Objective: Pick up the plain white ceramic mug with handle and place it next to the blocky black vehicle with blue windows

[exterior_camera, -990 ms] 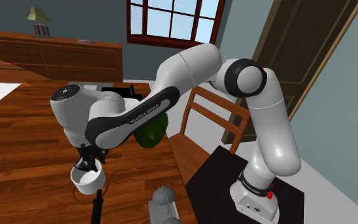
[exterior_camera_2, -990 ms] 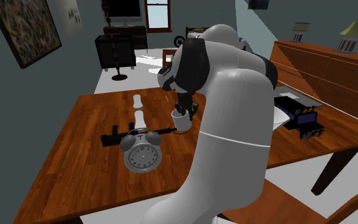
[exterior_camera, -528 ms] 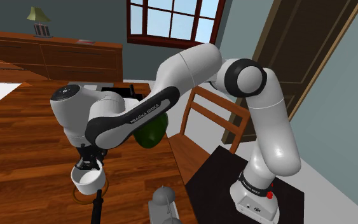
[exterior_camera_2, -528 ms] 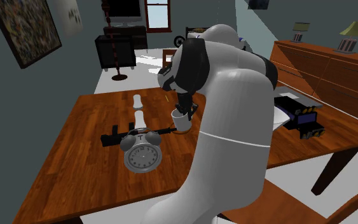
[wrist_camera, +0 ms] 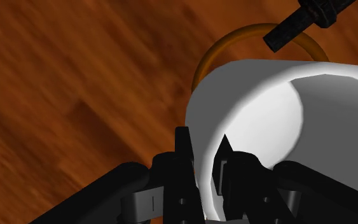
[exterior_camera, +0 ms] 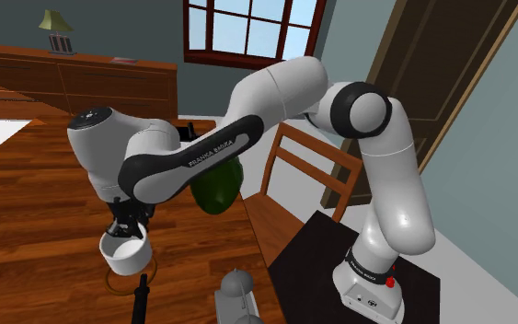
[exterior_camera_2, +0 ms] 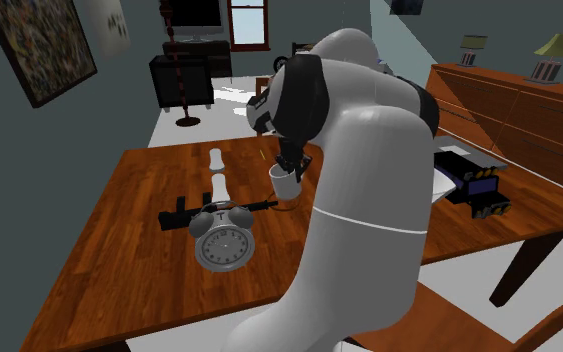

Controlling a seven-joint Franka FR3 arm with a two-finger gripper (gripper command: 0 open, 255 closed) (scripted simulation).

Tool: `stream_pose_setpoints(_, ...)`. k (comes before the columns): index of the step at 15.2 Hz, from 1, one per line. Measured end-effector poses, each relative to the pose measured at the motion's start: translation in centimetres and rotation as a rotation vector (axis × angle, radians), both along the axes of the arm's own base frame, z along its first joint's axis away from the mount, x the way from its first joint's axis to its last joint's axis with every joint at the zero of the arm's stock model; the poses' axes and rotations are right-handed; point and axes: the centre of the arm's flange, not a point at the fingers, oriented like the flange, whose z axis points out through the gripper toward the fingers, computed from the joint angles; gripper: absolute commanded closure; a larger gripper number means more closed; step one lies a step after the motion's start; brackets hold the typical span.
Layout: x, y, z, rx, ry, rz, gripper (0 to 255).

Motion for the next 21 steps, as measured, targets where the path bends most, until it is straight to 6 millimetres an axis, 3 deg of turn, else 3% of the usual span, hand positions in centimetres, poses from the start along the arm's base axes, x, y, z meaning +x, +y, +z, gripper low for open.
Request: stream_pose_setpoints(21, 0.0, -0.1, 11.2, 0.0, 0.0, 0.0, 255)
